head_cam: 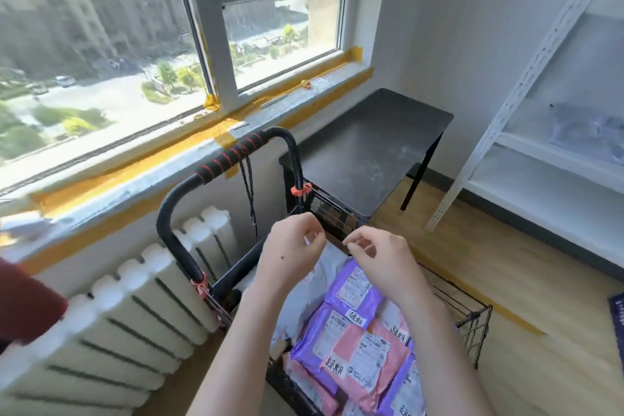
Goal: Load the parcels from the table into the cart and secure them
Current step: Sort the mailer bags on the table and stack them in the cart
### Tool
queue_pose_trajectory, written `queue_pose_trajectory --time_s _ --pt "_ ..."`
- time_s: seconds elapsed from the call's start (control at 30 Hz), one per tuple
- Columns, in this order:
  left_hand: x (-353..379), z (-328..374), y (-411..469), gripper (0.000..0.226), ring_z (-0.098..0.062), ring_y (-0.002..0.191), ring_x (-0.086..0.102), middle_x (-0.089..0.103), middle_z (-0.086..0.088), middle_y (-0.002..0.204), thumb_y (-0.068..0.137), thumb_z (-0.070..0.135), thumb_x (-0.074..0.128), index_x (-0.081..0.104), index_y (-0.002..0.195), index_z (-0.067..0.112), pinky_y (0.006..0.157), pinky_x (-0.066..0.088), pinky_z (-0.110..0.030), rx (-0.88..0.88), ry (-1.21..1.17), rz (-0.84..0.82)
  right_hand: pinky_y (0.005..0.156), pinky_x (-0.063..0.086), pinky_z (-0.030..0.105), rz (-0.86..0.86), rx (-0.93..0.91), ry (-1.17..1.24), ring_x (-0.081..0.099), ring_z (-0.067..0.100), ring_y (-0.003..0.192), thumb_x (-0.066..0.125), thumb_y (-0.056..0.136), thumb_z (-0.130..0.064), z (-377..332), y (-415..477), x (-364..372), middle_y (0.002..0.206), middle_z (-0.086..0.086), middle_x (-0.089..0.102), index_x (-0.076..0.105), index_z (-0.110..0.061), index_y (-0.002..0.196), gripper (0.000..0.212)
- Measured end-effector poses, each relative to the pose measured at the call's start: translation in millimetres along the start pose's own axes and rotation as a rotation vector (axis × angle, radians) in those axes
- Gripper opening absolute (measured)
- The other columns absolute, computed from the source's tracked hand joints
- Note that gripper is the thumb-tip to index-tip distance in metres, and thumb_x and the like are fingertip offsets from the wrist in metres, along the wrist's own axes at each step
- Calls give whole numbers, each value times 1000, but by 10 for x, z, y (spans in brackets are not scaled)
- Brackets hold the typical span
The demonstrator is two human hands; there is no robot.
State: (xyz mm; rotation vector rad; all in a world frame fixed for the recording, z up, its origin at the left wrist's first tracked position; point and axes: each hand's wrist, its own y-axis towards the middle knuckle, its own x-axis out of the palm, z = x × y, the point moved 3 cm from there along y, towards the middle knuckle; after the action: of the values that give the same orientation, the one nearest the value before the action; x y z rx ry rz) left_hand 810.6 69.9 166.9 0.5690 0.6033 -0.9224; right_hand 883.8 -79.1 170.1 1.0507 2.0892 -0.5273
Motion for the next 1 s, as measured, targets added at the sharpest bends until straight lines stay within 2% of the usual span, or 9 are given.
queue_pose_trajectory --time_s 0.07,0.2,0.4,0.57,0.93,1.0 --pt "-127 -69 -118 10 -6 64 52 56 10 64 80 12 58 60 72 17 59 40 -21 -36 12 44 60 40 6 -53 -49 18 59 0 76 56 93 -23 -110 -8 50 85 -13 65 68 -25 94 13" --pt "-375 -209 -416 8 -10 72 58 62 7 72 82 12 60 64 76 14 66 49 -31 -142 47 141 63 41 6 -153 -157 64 59 2 75 56 93 -19 -323 -54 184 88 -7 66 69 -21 96 13" --pt "-772 -324 -914 8 -5 73 59 63 8 75 86 14 62 65 79 17 67 51 -27 -232 41 247 66 43 10 -215 -277 55 59 3 78 56 93 -22 -687 -230 405 87 -9 64 67 -24 95 12" --pt "-1203 -494 -1357 7 -7 70 59 63 8 75 87 17 62 66 82 19 63 50 -27 -301 44 366 64 41 6 -262 -396 50 58 0 73 58 92 -21 -1085 -461 672 84 -9 63 68 -25 93 12" --pt "-2013 -798 -3057 6 -6 69 59 62 8 74 89 18 64 64 84 20 64 51 -22 -482 64 553 64 45 8 -397 -580 72 60 -2 76 59 93 -22 -1964 -1584 1415 85 -11 64 69 -29 95 12" --pt "-2130 -832 -3401 7 -6 67 57 62 8 72 88 17 65 64 82 20 61 46 -16 -515 70 601 64 46 10 -439 -616 85 60 -3 77 58 93 -22 -2099 -1848 1553 85 -12 63 69 -30 96 13"
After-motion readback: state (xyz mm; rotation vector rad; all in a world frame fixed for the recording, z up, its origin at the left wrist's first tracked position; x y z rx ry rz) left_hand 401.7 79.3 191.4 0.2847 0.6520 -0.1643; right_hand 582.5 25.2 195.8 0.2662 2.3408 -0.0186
